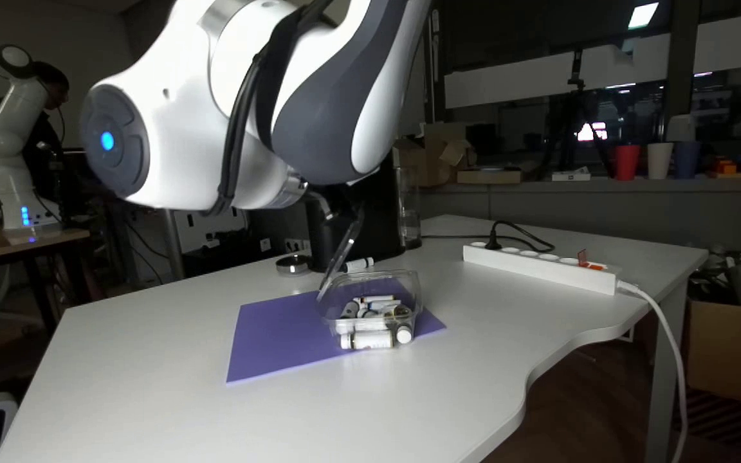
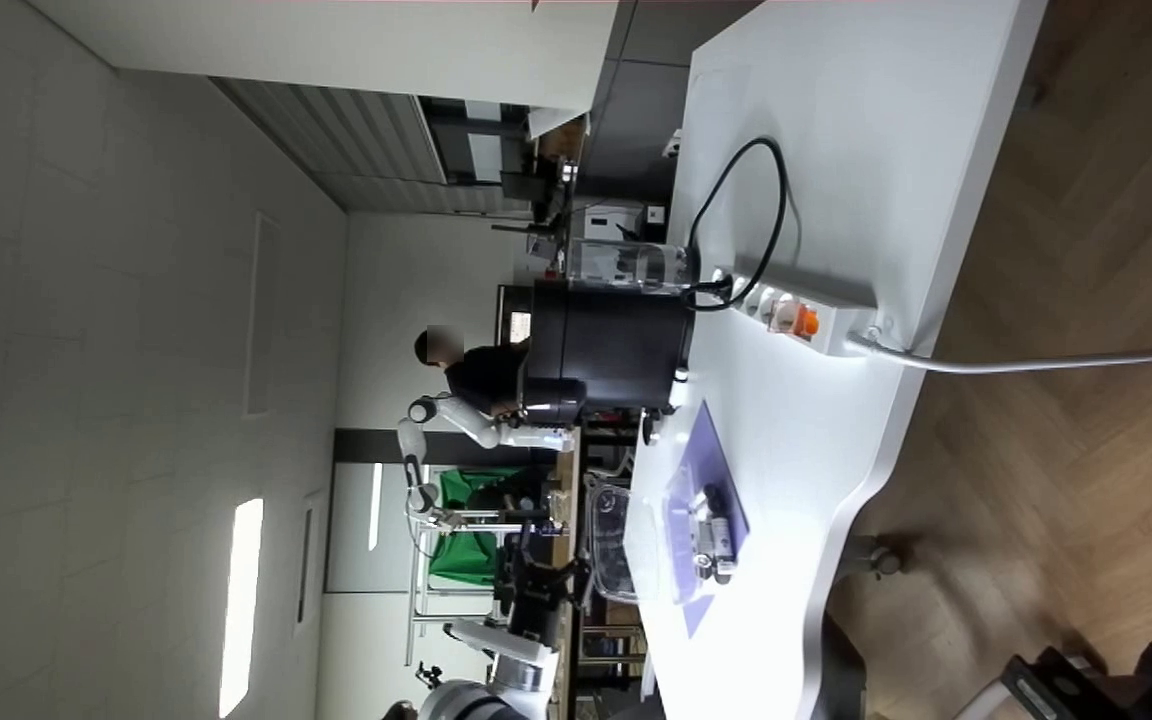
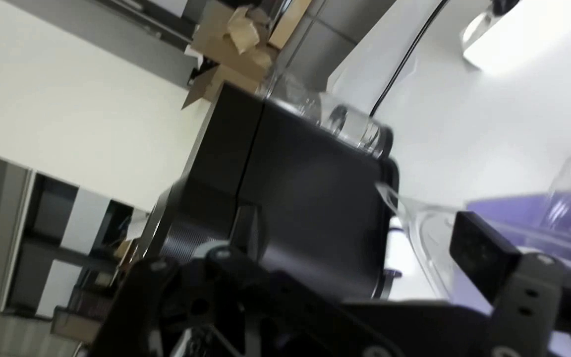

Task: Close the clear container

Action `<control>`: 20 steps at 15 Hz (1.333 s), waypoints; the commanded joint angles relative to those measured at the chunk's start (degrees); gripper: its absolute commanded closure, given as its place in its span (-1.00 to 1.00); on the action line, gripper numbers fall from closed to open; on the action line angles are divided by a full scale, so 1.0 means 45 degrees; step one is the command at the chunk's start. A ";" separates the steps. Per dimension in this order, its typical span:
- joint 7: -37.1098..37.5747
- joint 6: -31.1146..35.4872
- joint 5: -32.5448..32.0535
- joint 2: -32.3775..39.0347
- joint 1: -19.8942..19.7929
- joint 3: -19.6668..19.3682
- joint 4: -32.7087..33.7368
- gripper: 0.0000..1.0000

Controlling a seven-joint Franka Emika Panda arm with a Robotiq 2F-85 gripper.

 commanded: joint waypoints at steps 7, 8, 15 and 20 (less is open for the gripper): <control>-0.4535 0.2381 0.6672 -0.2796 -0.2223 -0.1616 -0.0319 -1.00; -0.5152 0.2490 0.7713 -0.2946 -0.2231 -0.1651 -0.0130 -1.00; -0.7390 0.0400 1.4736 -0.2902 -0.1685 -0.1817 0.2039 -1.00; -0.7668 -0.0542 1.8502 -0.2990 -0.1840 -0.2209 0.3144 -1.00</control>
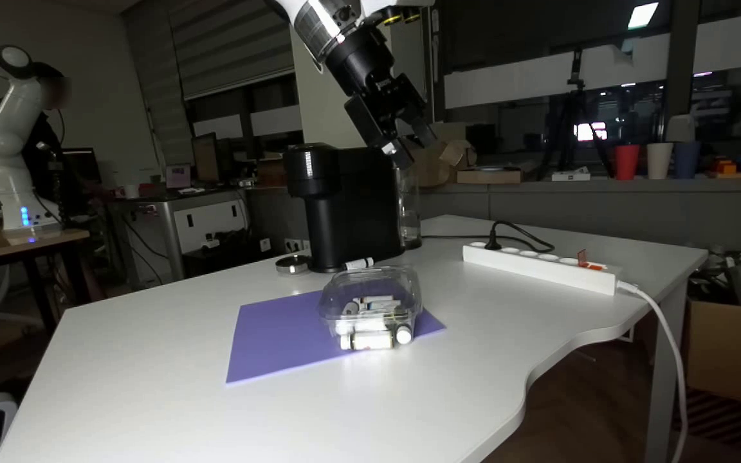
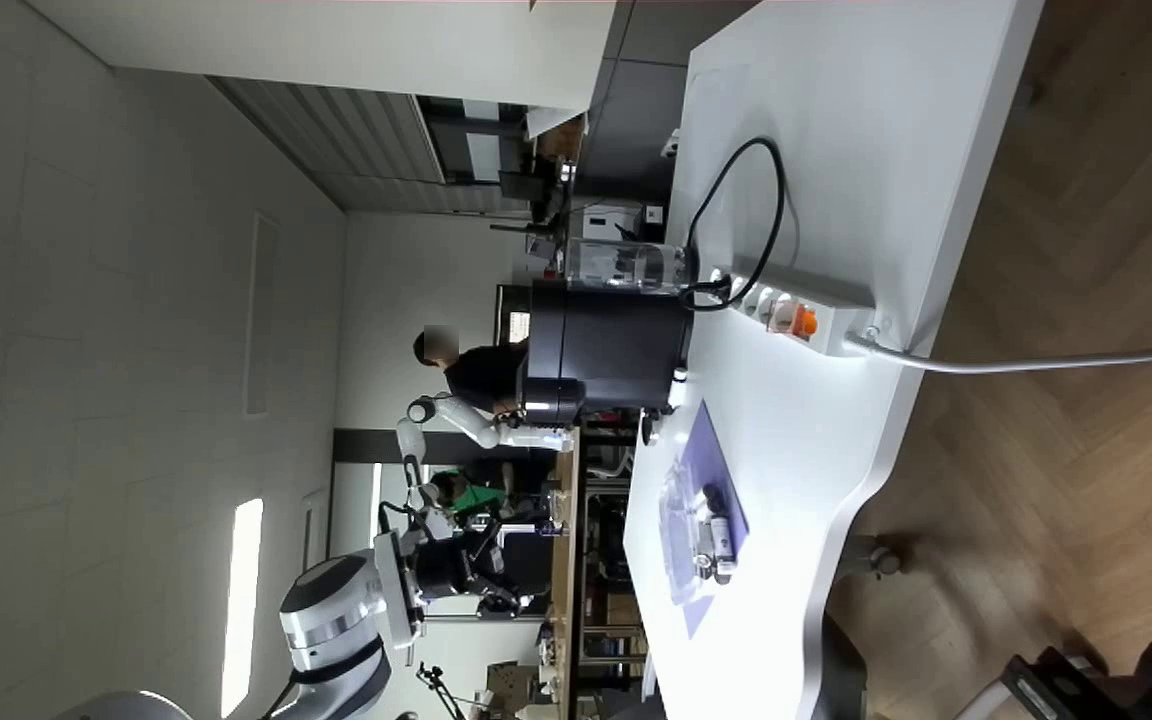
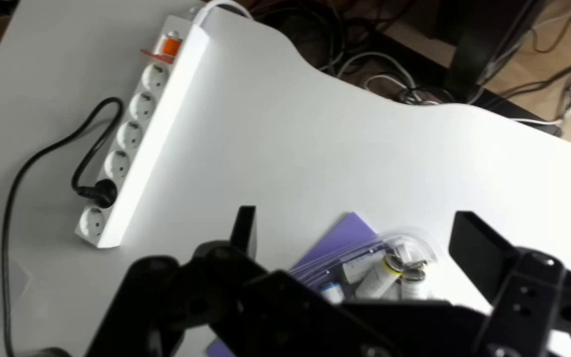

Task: Close the clear container

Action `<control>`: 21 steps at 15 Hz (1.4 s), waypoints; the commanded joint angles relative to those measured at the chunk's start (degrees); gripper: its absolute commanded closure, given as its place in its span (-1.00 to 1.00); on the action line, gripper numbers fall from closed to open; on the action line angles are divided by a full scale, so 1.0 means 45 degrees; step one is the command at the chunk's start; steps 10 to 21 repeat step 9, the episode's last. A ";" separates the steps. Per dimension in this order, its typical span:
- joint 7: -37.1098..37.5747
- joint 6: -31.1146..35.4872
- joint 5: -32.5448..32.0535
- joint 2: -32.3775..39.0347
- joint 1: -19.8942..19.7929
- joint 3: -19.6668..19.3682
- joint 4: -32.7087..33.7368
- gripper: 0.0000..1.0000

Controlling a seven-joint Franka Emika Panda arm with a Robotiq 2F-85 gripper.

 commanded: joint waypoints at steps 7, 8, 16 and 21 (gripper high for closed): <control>-0.0084 -0.0494 0.3535 0.0005 -0.0038 -0.0744 0.0995 -1.00; -0.0080 -0.0494 0.3550 0.0007 -0.0037 -0.0743 0.0995 -1.00; -0.0078 -0.0494 0.3556 0.0010 -0.0035 -0.0742 0.0995 -1.00; -0.0078 -0.0494 0.3556 0.0010 -0.0035 -0.0742 0.0995 -1.00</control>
